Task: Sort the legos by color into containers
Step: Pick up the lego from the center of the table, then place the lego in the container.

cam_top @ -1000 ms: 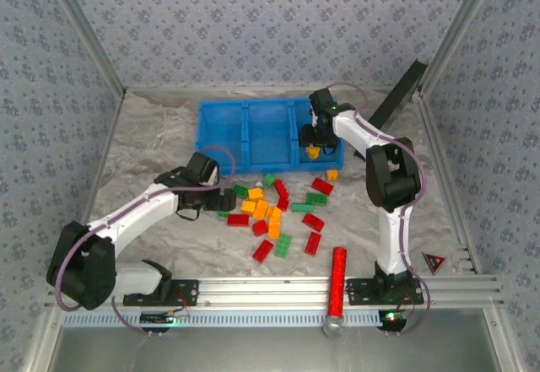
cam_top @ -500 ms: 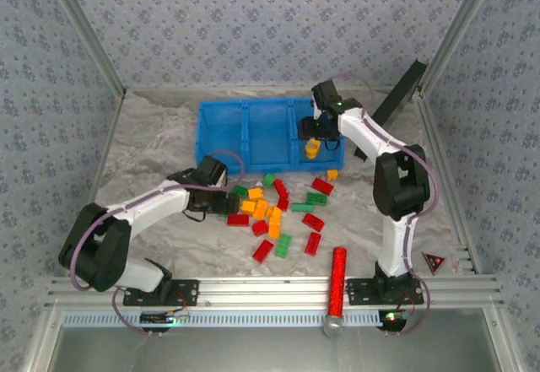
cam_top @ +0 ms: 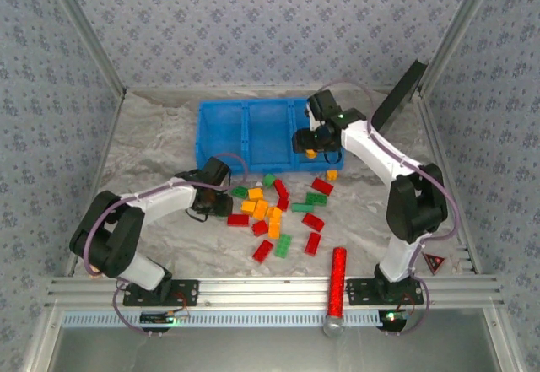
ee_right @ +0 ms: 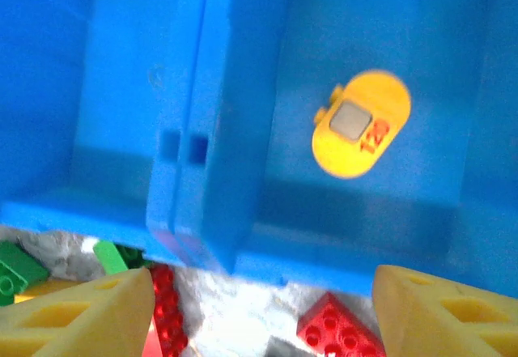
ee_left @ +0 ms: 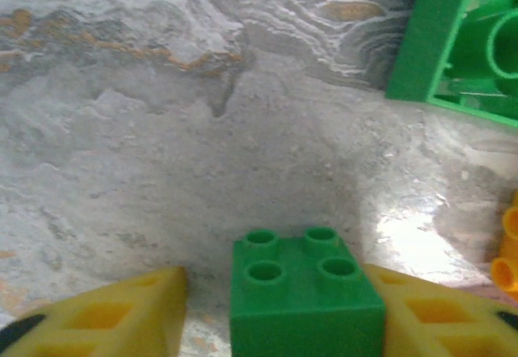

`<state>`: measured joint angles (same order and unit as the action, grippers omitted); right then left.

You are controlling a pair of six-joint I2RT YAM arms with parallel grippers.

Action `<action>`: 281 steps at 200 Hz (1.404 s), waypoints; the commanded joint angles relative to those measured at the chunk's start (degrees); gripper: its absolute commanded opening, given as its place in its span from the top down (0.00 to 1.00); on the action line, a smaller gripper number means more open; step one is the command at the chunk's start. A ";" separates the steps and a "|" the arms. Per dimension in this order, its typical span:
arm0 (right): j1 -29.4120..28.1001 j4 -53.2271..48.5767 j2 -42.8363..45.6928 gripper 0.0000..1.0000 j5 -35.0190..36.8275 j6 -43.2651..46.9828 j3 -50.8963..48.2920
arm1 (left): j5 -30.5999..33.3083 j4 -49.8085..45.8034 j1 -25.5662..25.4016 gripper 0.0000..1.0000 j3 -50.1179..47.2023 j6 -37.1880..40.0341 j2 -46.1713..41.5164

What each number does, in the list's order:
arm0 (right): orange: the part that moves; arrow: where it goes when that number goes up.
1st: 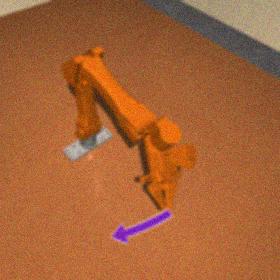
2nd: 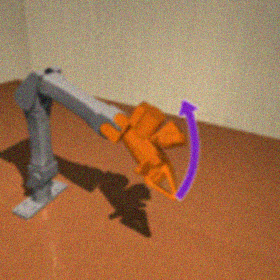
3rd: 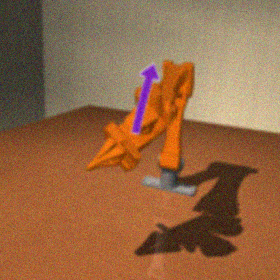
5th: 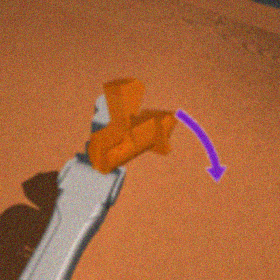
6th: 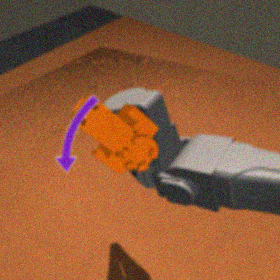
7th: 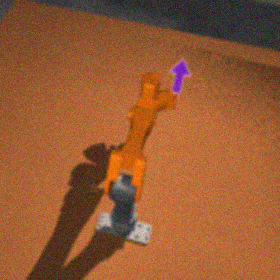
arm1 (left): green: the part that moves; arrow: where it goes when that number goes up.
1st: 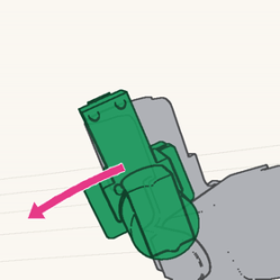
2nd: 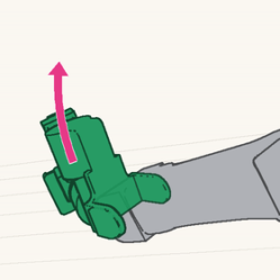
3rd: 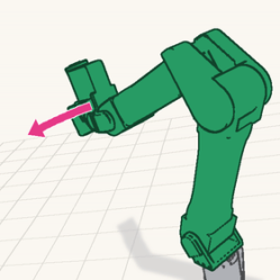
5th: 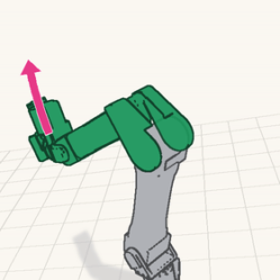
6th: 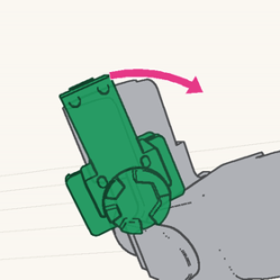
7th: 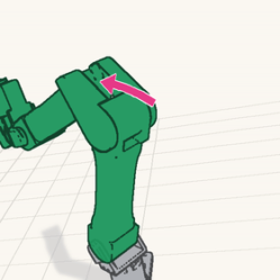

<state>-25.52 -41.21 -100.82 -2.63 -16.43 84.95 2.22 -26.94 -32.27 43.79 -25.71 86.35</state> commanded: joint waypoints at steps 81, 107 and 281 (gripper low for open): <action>-5.09 -7.51 17.66 0.27 -1.43 -18.09 -21.18 | -0.92 -0.46 -0.26 0.80 2.18 1.40 0.23; -7.55 -4.77 21.25 0.27 -3.41 -24.46 -27.06 | 0.13 -3.63 -0.25 0.83 5.79 3.30 -2.57; -22.11 -3.27 30.43 0.23 -1.04 -42.55 -40.19 | 10.48 3.06 8.25 0.86 32.18 9.21 13.50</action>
<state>-46.65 -44.31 -71.11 -4.34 -55.99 45.93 12.91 -26.33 -25.63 73.08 -16.97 96.38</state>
